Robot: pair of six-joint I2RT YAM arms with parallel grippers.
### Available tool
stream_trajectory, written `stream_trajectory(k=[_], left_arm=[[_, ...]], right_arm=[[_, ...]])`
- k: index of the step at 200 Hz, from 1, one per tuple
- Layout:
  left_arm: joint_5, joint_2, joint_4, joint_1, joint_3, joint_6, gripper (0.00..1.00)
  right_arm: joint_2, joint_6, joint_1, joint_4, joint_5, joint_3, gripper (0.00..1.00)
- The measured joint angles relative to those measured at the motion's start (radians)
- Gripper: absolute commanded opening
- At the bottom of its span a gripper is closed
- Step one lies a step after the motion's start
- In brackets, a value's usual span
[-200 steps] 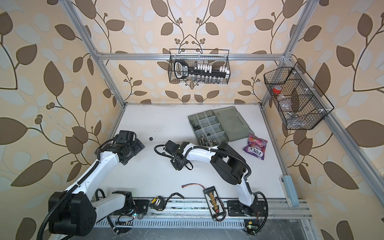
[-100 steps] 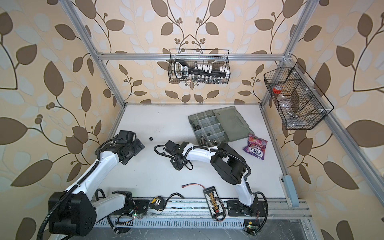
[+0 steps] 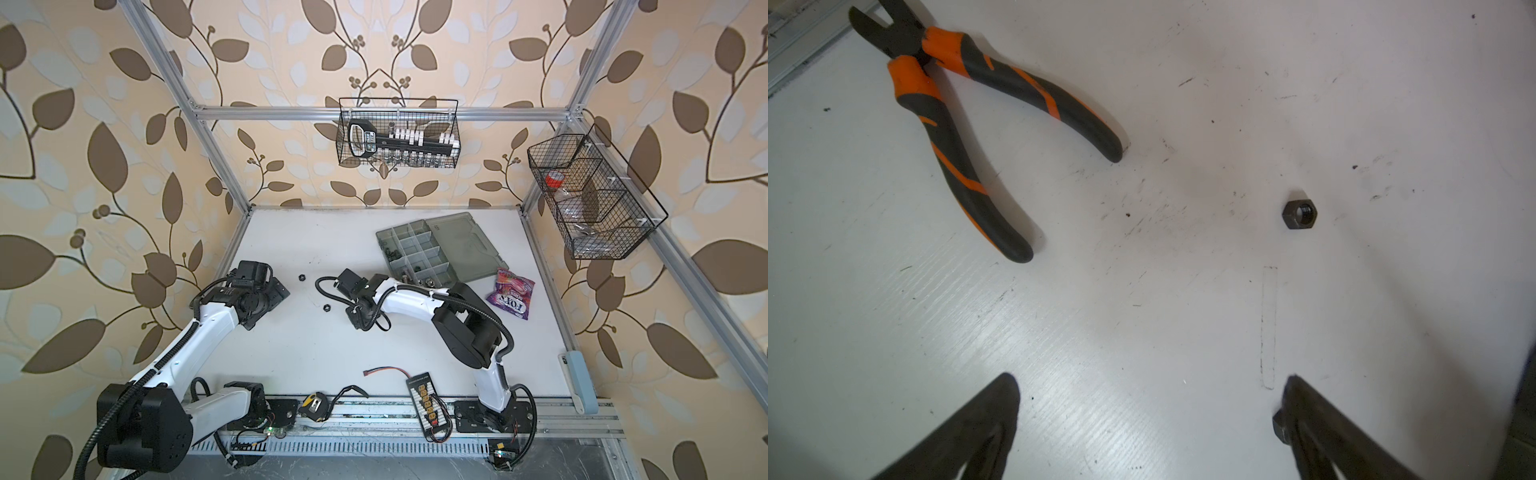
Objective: Sort the screws and nuts into containers
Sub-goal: 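Carry the black nut over the parts box with the right gripper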
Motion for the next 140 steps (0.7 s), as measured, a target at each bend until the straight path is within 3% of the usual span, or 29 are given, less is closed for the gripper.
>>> stream_trajectory(k=[42,92,140], left_arm=[[0.0,0.0,0.0,0.0,0.0,0.0,0.99],[0.0,0.0,0.0,0.0,0.0,0.0,0.99],[0.0,0.0,0.0,0.0,0.0,0.0,0.99]], right_arm=[[-0.119,-0.015,-0.166,0.007,0.023,0.0,0.07],[-0.135,-0.044,-0.393,0.025,0.033,0.0,0.07],[-0.123,-0.064,-0.487,0.052,0.029,0.002,0.07]])
